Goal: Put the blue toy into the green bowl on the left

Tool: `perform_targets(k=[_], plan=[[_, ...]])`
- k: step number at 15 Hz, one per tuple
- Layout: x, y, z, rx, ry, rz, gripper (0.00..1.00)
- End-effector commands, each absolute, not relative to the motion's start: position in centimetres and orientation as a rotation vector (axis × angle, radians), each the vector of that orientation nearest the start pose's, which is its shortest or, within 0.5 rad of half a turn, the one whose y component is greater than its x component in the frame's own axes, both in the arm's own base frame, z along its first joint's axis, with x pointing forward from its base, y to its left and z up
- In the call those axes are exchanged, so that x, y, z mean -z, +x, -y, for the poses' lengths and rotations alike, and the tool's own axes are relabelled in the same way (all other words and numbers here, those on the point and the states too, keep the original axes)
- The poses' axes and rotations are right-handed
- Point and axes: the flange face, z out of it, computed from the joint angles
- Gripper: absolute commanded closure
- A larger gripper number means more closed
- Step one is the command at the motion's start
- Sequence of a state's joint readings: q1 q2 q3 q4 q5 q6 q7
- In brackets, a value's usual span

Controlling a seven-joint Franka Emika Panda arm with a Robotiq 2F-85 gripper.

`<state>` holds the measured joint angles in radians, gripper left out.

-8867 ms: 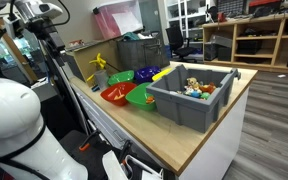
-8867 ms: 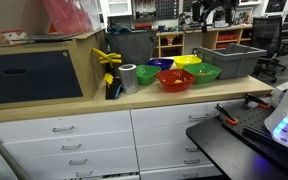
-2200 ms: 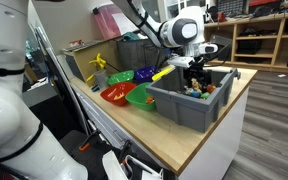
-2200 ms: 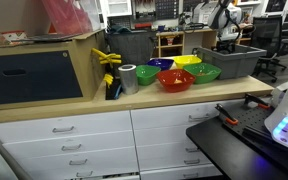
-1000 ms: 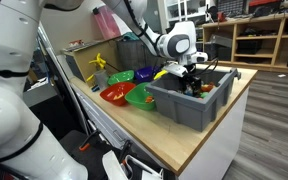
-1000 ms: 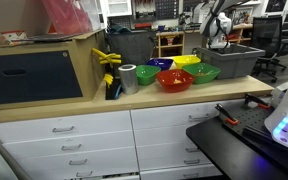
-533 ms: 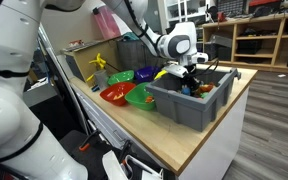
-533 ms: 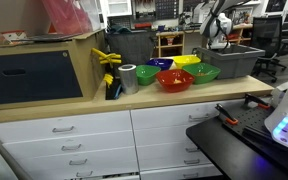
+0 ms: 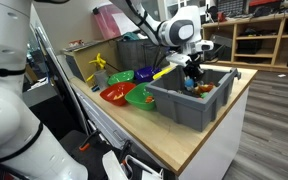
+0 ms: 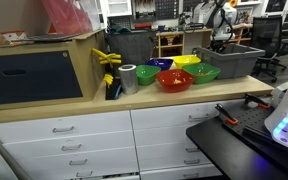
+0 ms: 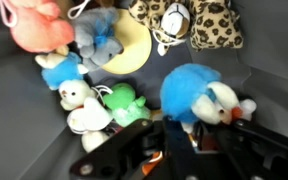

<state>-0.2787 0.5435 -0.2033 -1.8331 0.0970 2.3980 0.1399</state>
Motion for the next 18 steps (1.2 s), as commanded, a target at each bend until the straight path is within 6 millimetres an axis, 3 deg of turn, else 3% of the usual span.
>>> perform_targets(k=[1,6,10,14,18], plan=[[-30.2,56.5,29.3,0.027,-2.998,-1.027,0.96],[-36.3,55.2,29.2,-0.001,-2.979,-1.055,0.96],[-39.2,54.8,27.4,-0.001,-2.978,-1.019,0.96],[-39.4,55.5,23.4,-0.004,-3.008,-0.944,0.96],[-37.8,56.0,17.9,-0.047,-3.029,-0.854,0.96]])
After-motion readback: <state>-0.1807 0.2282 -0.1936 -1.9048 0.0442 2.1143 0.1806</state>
